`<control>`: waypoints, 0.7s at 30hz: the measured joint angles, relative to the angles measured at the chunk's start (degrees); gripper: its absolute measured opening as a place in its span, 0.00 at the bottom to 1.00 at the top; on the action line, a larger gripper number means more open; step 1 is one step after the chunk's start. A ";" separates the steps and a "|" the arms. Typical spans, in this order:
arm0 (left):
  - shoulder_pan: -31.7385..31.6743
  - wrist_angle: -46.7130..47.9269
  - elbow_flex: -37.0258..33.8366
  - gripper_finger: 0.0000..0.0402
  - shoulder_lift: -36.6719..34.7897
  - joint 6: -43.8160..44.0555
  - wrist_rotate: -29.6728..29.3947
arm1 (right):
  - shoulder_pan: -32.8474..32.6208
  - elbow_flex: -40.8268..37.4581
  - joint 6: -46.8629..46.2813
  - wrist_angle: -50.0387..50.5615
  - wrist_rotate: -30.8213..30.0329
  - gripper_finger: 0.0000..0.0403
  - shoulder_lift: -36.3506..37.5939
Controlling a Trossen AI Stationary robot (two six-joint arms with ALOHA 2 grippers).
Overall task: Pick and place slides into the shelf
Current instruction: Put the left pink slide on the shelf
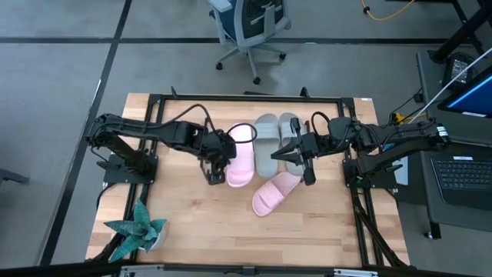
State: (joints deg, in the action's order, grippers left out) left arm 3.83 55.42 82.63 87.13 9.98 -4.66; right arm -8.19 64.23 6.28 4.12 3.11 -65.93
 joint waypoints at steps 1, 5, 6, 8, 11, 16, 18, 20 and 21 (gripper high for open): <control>-0.09 0.00 0.00 0.00 0.00 -0.23 -0.16 | 0.00 0.00 0.00 0.02 -0.02 0.06 0.00; -0.22 0.17 0.00 0.00 -0.03 -0.53 -0.22 | 0.00 0.00 0.00 0.09 -0.02 0.06 0.00; -0.22 0.44 -0.02 0.00 -0.22 -0.53 -0.23 | 0.00 0.00 0.00 0.14 -0.02 0.06 0.00; -0.23 1.16 -0.04 0.00 -0.74 -0.47 -0.29 | 0.00 0.00 0.00 0.30 -0.02 0.06 0.00; -0.22 4.85 1.51 0.00 -0.87 0.32 -0.33 | 0.00 0.00 0.00 0.57 -0.02 0.06 0.00; -0.21 6.86 2.62 0.00 -0.98 0.41 -2.21 | 0.00 0.00 0.02 0.55 -0.02 0.06 0.00; -0.47 7.80 2.62 0.00 -0.87 0.39 -2.41 | 0.00 0.00 0.02 0.55 -0.02 0.06 0.00; -0.91 8.21 2.69 0.00 0.20 0.39 -2.42 | 0.00 0.00 0.02 0.51 -0.02 0.06 0.00; -1.09 8.41 2.62 0.00 0.83 0.34 -2.53 | 0.01 0.00 0.04 0.52 -0.02 0.06 0.00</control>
State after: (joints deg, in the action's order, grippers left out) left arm 2.74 63.83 85.25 87.96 10.33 -7.19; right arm -8.18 64.23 6.32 4.64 3.09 -65.93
